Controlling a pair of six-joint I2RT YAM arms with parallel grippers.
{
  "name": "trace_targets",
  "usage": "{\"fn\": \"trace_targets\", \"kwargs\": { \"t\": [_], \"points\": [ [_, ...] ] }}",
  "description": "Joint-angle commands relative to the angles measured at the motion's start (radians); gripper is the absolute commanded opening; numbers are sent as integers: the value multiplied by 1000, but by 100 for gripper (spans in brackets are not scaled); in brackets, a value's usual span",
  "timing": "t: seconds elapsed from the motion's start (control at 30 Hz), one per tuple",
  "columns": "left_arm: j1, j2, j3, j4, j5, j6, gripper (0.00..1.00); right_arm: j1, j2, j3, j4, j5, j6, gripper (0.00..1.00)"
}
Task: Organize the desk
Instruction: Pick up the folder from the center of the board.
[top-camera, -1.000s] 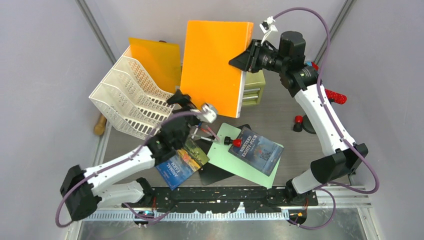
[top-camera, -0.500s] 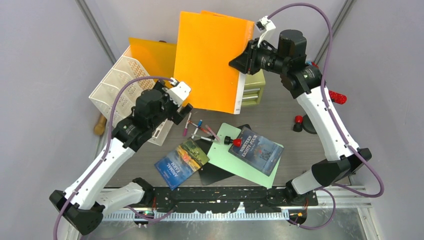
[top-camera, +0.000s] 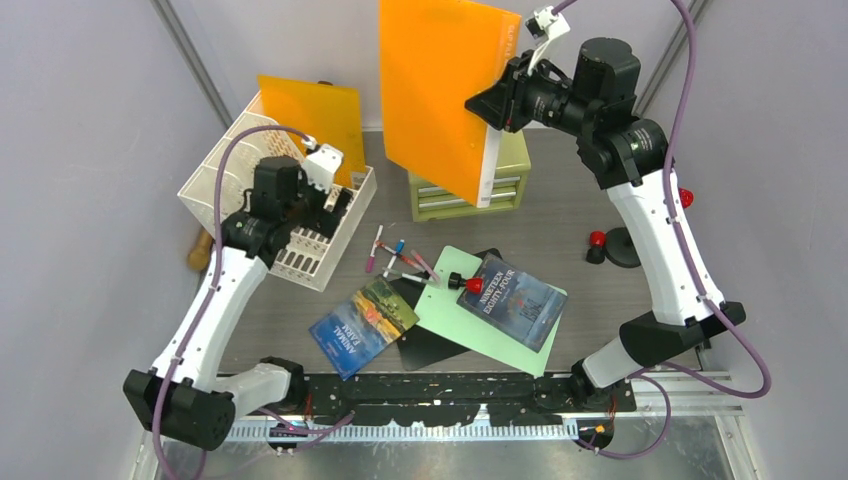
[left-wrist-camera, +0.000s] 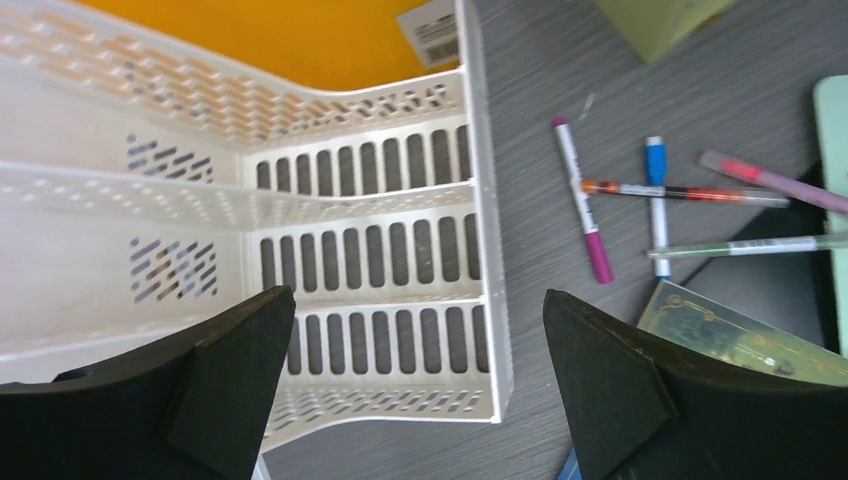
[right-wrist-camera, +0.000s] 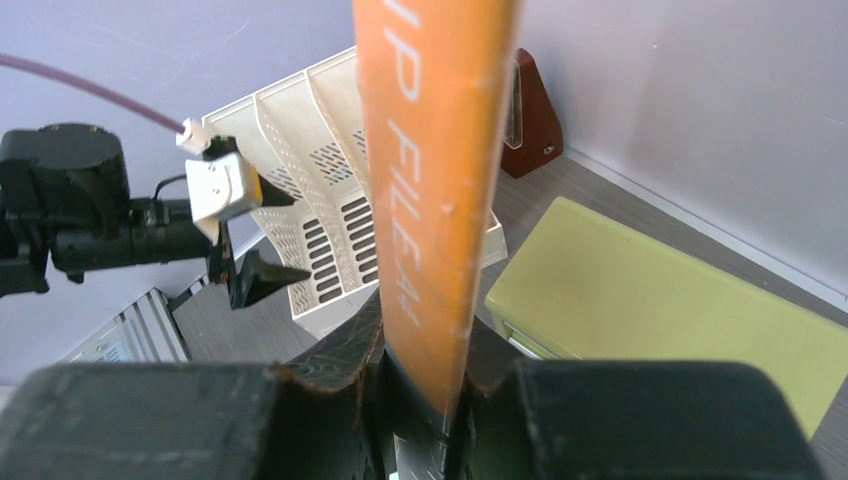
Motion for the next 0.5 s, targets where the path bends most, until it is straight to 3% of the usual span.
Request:
{"fn": "trace_targets", "kwargs": {
  "t": [0.0, 0.47],
  "points": [
    [68, 37, 69, -28, -23, -29, 99, 3, -18, 18, 57, -38, 8, 0],
    [91, 343, 143, -54, 21, 37, 96, 4, -85, -138, 101, -66, 25, 0]
  ]
}}
